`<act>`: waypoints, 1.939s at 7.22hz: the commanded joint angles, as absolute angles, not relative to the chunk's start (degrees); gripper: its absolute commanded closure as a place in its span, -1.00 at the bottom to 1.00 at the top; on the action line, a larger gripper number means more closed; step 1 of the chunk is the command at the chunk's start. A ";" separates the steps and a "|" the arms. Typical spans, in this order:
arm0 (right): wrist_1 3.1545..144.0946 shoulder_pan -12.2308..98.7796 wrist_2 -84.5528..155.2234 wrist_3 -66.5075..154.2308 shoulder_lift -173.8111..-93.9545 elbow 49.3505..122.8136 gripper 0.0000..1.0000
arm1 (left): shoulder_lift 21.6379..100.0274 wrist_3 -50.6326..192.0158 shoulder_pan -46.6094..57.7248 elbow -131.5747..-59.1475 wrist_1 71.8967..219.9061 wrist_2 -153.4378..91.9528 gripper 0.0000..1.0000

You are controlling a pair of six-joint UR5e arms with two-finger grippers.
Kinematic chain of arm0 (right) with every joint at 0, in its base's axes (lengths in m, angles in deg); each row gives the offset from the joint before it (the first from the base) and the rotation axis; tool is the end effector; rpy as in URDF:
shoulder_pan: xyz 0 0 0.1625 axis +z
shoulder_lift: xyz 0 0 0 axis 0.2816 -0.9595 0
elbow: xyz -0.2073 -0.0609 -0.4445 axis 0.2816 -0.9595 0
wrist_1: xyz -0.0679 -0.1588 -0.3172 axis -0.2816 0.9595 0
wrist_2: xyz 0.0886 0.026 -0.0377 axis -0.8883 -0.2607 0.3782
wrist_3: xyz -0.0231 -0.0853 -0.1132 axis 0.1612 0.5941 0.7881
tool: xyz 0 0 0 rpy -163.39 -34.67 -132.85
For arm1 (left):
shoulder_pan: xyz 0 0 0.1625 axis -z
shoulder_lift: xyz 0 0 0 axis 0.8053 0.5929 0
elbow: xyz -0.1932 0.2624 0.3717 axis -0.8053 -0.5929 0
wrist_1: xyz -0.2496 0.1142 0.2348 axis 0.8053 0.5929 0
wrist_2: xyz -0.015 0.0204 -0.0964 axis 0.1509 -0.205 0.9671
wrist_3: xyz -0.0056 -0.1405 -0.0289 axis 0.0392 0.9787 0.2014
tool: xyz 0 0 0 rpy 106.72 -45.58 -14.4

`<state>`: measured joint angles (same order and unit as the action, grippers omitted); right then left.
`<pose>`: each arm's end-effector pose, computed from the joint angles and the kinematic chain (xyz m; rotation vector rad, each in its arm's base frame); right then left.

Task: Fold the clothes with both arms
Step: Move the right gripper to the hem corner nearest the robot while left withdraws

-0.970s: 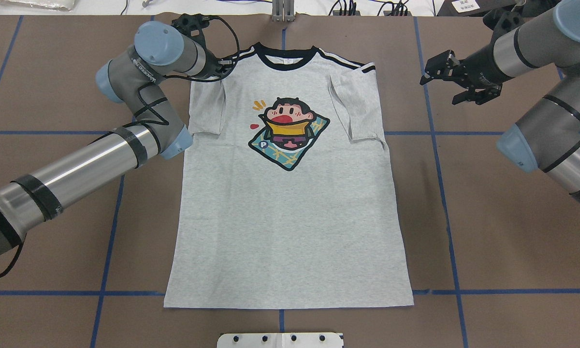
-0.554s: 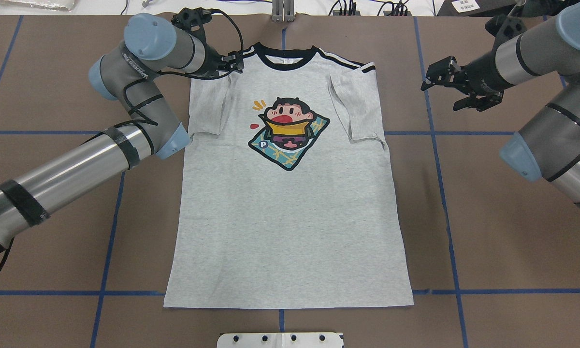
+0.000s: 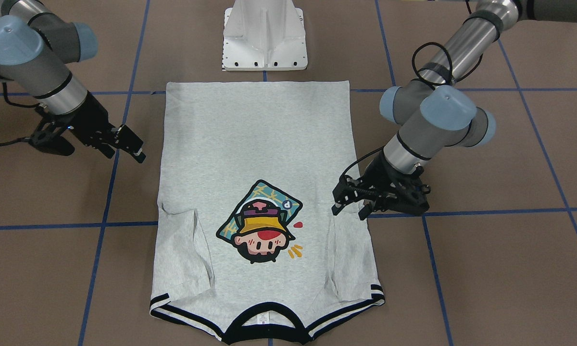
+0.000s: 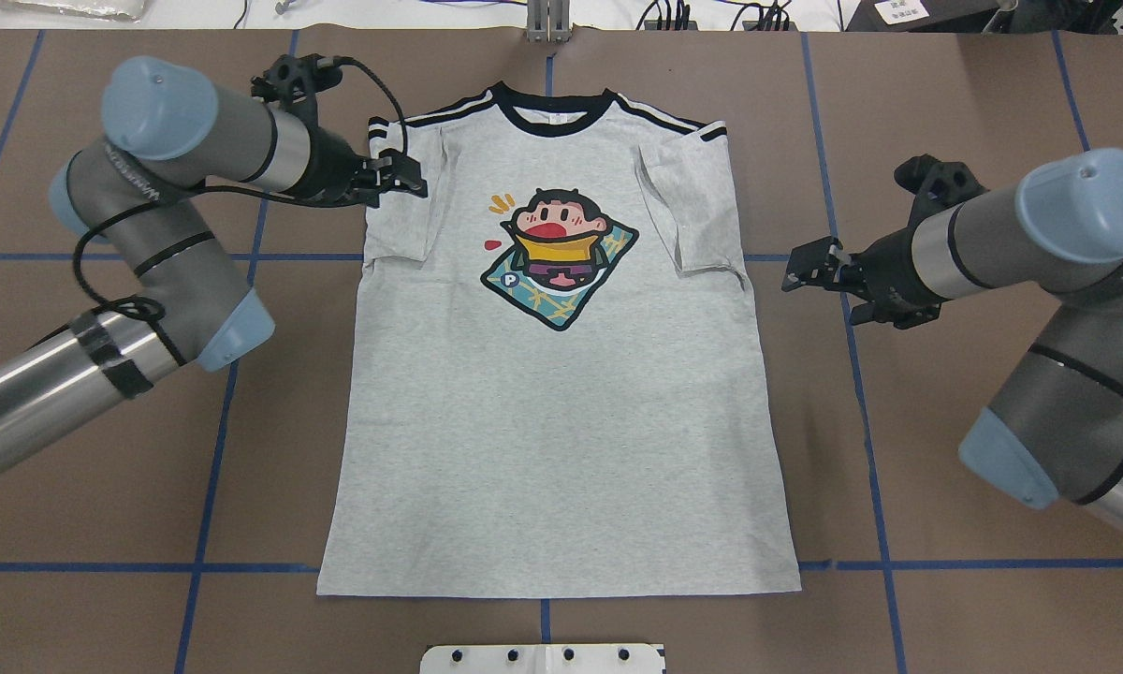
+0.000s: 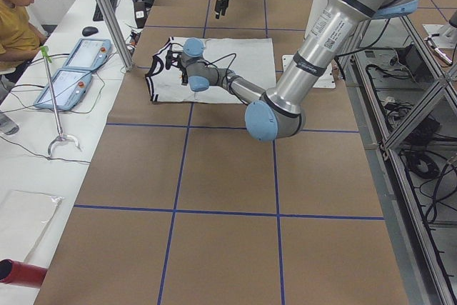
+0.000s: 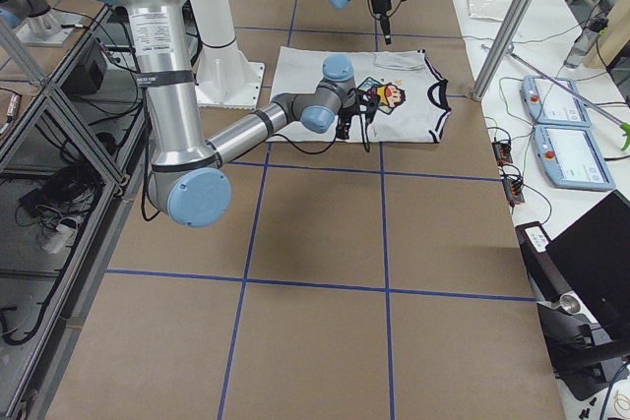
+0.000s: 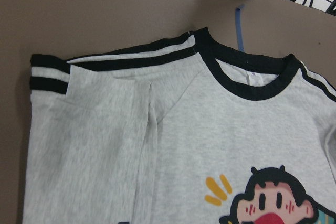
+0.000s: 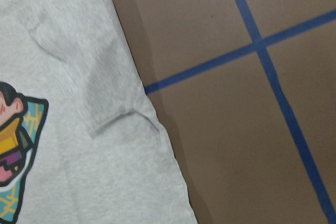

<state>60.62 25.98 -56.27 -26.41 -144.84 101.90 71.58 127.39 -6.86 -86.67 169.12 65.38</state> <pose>-0.3498 -0.4180 0.4883 -0.0055 -1.0188 0.4199 0.4385 -0.5639 0.4042 0.3135 1.2578 -0.1178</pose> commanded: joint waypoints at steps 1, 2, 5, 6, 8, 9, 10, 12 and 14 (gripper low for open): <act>66.13 19.61 -51.61 -35.21 -146.59 107.76 -0.99 | 59.74 127.59 -6.62 -102.50 168.06 69.27 -0.77; 66.31 15.33 -46.55 -39.26 -147.91 110.13 -0.99 | 58.30 127.59 -6.53 -104.13 167.18 69.45 -1.00; 66.40 0.48 -30.20 -53.75 -151.86 111.47 -0.98 | 55.48 127.51 -6.70 -106.97 167.26 69.45 -0.99; 69.36 -3.40 -27.02 -58.94 -151.88 112.87 -0.98 | 55.48 127.59 -6.70 -107.92 167.17 69.97 -0.98; 77.82 -9.30 -24.62 -67.46 -151.62 116.22 -0.96 | 55.48 127.59 -6.70 -108.19 167.17 70.77 -0.98; 77.91 -10.72 -24.35 -69.26 -151.79 116.57 -0.93 | 55.56 127.68 -6.70 -108.28 167.17 70.60 -0.98; 78.26 -11.60 -24.35 -69.36 -151.88 116.66 -0.93 | 55.65 127.59 -6.70 -108.28 167.17 70.60 -0.98; 78.44 -12.58 -24.26 -69.36 -152.41 116.40 -0.89 | 55.83 127.59 -6.70 -108.37 167.17 70.42 -0.98; 78.53 -12.75 -24.43 -69.36 -153.37 116.40 -0.84 | 55.92 127.59 -6.70 -108.28 167.17 70.42 -0.98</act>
